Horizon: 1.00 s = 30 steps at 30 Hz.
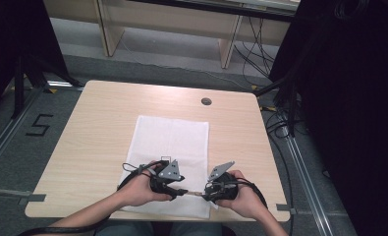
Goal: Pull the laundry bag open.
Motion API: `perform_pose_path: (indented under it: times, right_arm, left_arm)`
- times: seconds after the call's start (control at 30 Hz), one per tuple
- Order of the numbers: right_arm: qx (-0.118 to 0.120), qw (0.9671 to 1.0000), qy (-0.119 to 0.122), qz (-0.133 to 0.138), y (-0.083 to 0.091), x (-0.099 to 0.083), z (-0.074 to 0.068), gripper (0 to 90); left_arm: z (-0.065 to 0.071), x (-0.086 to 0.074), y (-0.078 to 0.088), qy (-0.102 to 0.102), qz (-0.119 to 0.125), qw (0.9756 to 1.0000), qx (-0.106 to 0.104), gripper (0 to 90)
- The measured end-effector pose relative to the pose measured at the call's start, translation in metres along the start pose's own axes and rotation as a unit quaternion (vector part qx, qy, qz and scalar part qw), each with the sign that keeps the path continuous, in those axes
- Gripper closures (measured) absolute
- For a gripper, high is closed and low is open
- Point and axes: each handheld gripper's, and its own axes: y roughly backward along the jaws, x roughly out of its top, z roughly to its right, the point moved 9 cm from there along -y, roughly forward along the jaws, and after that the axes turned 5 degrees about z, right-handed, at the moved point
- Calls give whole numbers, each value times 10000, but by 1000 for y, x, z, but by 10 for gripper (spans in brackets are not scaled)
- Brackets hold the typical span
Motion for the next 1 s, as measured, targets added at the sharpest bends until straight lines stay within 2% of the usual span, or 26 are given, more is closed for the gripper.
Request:
perform_pose_path:
  times: [0.03,0.13,0.3,0.33,0.43,0.47,0.5,0.53,0.57,0.6,0.63,0.67,0.7,0.73,0.77,0.8,0.83,0.9,0.97,1.0]
  right_arm:
    - [-67,9999,151,5,-1,0,1,698]
    - [-63,9997,221,-37,-2,1,0,690]
    - [-39,9998,205,-5,-4,1,0,692]
    - [-33,9998,199,-18,-4,0,0,693]
    - [-45,9996,271,-92,-6,-2,-1,694]
    - [-66,9995,314,-79,-7,-2,0,696]
    - [-70,9994,328,-79,-8,-2,-1,699]
    - [-51,9993,350,-95,-8,-2,-1,702]
    - [-44,9995,302,-125,-8,-3,-2,706]
    - [-28,9994,316,-131,-8,-4,-3,710]
    - [-58,9991,415,-82,-9,-3,-1,711]
    - [-46,9992,394,-83,-9,-3,-2,711]
    - [-48,9991,401,-92,-9,-3,-2,711]
    - [-57,9991,415,-82,-9,-3,-1,711]
    - [-66,9991,415,-78,-9,-3,-1,711]
    - [-46,9993,377,-71,-9,-3,-1,711]
    - [-31,9994,345,-58,-10,-3,-1,710]
    - [73,9998,156,-142,-9,-5,-5,707]
    - [-16,9995,314,-32,-9,-3,0,706]
    - [-11,9995,306,-33,-9,-3,-1,706]
  left_arm:
    - [1,0,-2,33,-3,10000,2,538]
    - [0,1,-9,-18,-103,9999,-59,554]
    - [9,5,-23,23,-137,9995,-275,584]
    - [9,5,-24,-67,-151,9994,-297,591]
    - [9,4,-29,-88,-181,9994,-297,606]
    - [10,4,-30,-25,-204,9993,-314,614]
    - [9,4,-31,-110,-200,9992,-315,620]
    - [10,2,-32,-59,-243,9991,-337,622]
    - [10,2,-33,-146,-240,9990,-345,624]
    - [11,1,-35,-84,-261,9990,-353,624]
    - [11,1,-35,-156,-296,9987,-393,625]
    - [11,1,-37,-123,-298,9987,-382,625]
    - [11,1,-38,-175,-300,9986,-388,628]
    - [12,1,-39,-90,-291,9988,-396,632]
    - [11,1,-40,-180,-314,9985,-400,637]
    - [13,0,-41,-102,-329,9985,-437,642]
    - [13,1,-42,-158,-322,9985,-423,645]
    - [13,1,-44,-123,-345,9982,-466,666]
    - [12,0,-46,-57,-330,9985,-442,688]
    - [11,0,-46,-105,-336,9983,-454,699]
